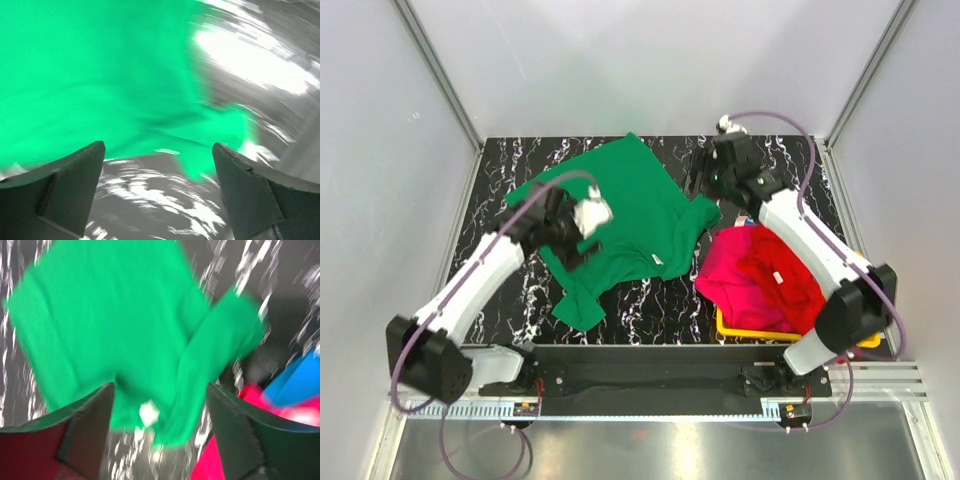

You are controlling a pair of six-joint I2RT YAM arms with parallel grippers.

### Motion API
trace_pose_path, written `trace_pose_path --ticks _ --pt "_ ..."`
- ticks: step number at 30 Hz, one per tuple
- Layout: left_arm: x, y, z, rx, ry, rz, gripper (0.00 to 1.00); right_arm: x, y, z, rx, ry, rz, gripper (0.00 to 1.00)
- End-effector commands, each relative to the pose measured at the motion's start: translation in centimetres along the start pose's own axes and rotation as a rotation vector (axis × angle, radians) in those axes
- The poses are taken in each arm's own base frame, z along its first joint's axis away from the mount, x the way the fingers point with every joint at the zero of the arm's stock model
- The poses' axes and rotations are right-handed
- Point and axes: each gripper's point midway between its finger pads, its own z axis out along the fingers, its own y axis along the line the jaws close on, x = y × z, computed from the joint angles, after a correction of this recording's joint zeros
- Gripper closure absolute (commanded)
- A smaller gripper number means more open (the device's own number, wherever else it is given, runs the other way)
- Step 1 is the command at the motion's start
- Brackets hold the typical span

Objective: Fold and stack the t-shirts
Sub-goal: Flatten the tshirt out

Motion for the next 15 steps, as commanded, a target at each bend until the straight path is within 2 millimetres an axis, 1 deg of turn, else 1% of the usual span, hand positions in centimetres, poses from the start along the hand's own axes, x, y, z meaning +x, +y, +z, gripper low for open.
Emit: trace_pose_path --ticks 1,2,3,4,5,6,7,8,9,10,11,12,13,14,15 --pt "-1.0 13.0 -0.2 -0.489 0.023 -0.271 0.09 -2.9 -3.1 3.5 0.131 -0.018 -0.059 0.22" --pt "-0.6 14.2 0.2 -0.519 0.036 -0.327 0.14 -3.4 -3.7 5.2 0.17 -0.006 -0.079 0.26" --pt "0.8 16.4 1.1 -0.559 0.075 -0.381 0.15 -3.8 -4.8 6.0 0.217 -0.006 -0.077 0.35" --pt "0.6 18.0 0.7 -0.594 0.062 -0.414 0.16 -4.1 -5.6 6.8 0.235 0.0 -0.065 0.38" --pt "1.7 19.7 0.3 -0.638 0.077 -0.458 0.16 -4.3 -6.8 8.1 0.251 0.017 -0.034 0.4" --pt "2.0 21.4 0.2 -0.689 0.071 -0.469 0.14 -4.1 -6.9 8.8 0.235 0.033 -0.022 0.4" --pt "2.8 23.2 0.2 -0.747 0.103 -0.481 0.13 -4.0 -7.2 9.4 0.238 0.043 -0.019 0.38" --pt "3.7 24.7 -0.4 -0.789 0.112 -0.499 0.11 -3.7 -7.6 10.6 0.246 0.062 -0.027 0.35" --pt "4.1 26.0 -0.7 -0.818 0.111 -0.514 0.06 -3.4 -7.8 11.1 0.254 0.074 -0.035 0.33" --pt "4.0 27.6 -0.7 -0.833 0.109 -0.535 0.04 -3.2 -7.9 11.7 0.255 0.089 -0.038 0.29" --pt "5.0 28.9 -1.1 -0.849 0.108 -0.59 0.02 -2.3 -8.1 12.9 0.262 0.134 -0.046 0.27" --pt "5.7 29.4 -1.0 -0.836 0.129 -0.618 0.01 -1.6 -8.1 13.3 0.252 0.163 -0.046 0.26" --pt "6.0 31.1 -0.9 -0.838 0.122 -0.645 0.01 -0.6 -8.5 14.2 0.261 0.201 -0.047 0.25" --pt "6.3 31.8 -0.7 -0.838 0.13 -0.653 0.01 -0.1 -8.7 14.6 0.27 0.212 -0.047 0.25" --pt "7.4 32.1 0.8 -0.818 0.171 -0.662 0.01 0.2 -9.0 14.9 0.278 0.22 -0.048 0.25"
